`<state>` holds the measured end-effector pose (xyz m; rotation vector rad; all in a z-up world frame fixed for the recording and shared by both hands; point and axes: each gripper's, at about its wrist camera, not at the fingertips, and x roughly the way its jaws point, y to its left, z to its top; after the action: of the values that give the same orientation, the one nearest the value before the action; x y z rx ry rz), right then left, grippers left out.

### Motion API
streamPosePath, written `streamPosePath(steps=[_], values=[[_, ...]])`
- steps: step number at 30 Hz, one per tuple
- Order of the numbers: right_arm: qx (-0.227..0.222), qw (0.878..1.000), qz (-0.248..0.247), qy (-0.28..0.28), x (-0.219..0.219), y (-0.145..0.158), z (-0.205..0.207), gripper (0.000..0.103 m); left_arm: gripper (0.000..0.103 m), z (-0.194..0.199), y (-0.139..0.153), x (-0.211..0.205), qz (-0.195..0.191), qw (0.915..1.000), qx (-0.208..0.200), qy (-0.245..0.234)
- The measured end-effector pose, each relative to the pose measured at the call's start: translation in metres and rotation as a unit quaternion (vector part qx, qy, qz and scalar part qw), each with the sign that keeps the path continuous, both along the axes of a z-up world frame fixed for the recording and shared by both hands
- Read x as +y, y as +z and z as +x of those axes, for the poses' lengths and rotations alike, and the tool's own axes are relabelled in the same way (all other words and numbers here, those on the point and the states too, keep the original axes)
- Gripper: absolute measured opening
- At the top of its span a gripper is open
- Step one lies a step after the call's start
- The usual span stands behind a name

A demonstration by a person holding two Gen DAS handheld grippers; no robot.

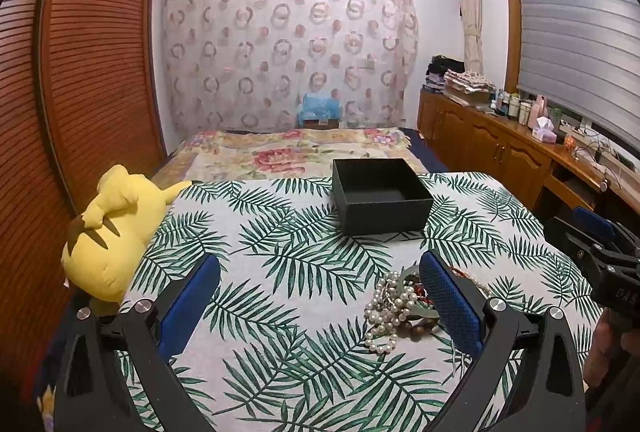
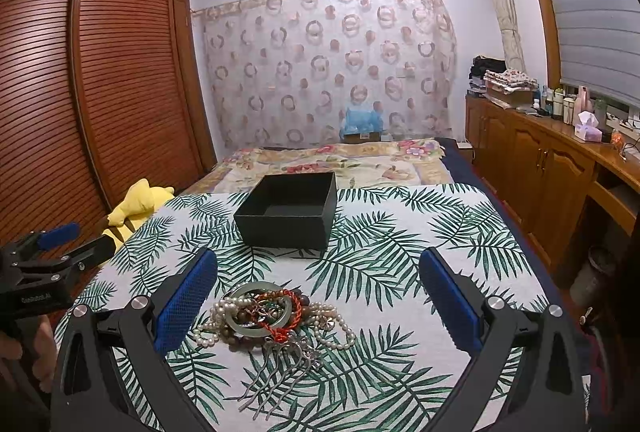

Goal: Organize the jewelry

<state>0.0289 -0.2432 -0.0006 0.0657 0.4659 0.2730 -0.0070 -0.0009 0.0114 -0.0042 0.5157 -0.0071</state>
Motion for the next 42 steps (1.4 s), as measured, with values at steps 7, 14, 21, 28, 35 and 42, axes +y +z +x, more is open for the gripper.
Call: streamPosePath(steps=[7, 14, 21, 28, 35, 42], values=[[0.000, 1.000, 0.001, 0.001, -0.0048, -0.0004, -0.0007, 0.101, 0.097, 0.0002, -0.0010, -0.0011, 0.001, 1.0000, 0.001, 0.000], [0.000, 1.000, 0.002, 0.001, -0.0034, -0.0004, -0.0010, 0.101, 0.097, 0.0003, -0.0012, -0.0011, 0.000, 1.0000, 0.001, 0.000], [-0.001, 1.000, 0.002, 0.001, -0.0049, 0.0003, -0.0008, 0.101, 0.097, -0.0004, -0.0008, -0.0022, 0.000, 1.0000, 0.001, 0.000], [-0.001, 1.000, 0.002, 0.002, -0.0038, 0.0000, -0.0013, 0.101, 0.097, -0.0004, -0.0005, -0.0020, 0.000, 1.0000, 0.001, 0.000], [-0.001, 1.000, 0.003, 0.003, -0.0038, 0.0024, -0.0010, 0.101, 0.097, -0.0001, -0.0003, -0.0017, -0.001, 1.0000, 0.001, 0.000], [-0.001, 1.000, 0.004, 0.004, 0.0003, 0.0029, -0.0014, 0.101, 0.097, -0.0004, -0.0007, -0.0024, -0.001, 1.0000, 0.003, 0.000]])
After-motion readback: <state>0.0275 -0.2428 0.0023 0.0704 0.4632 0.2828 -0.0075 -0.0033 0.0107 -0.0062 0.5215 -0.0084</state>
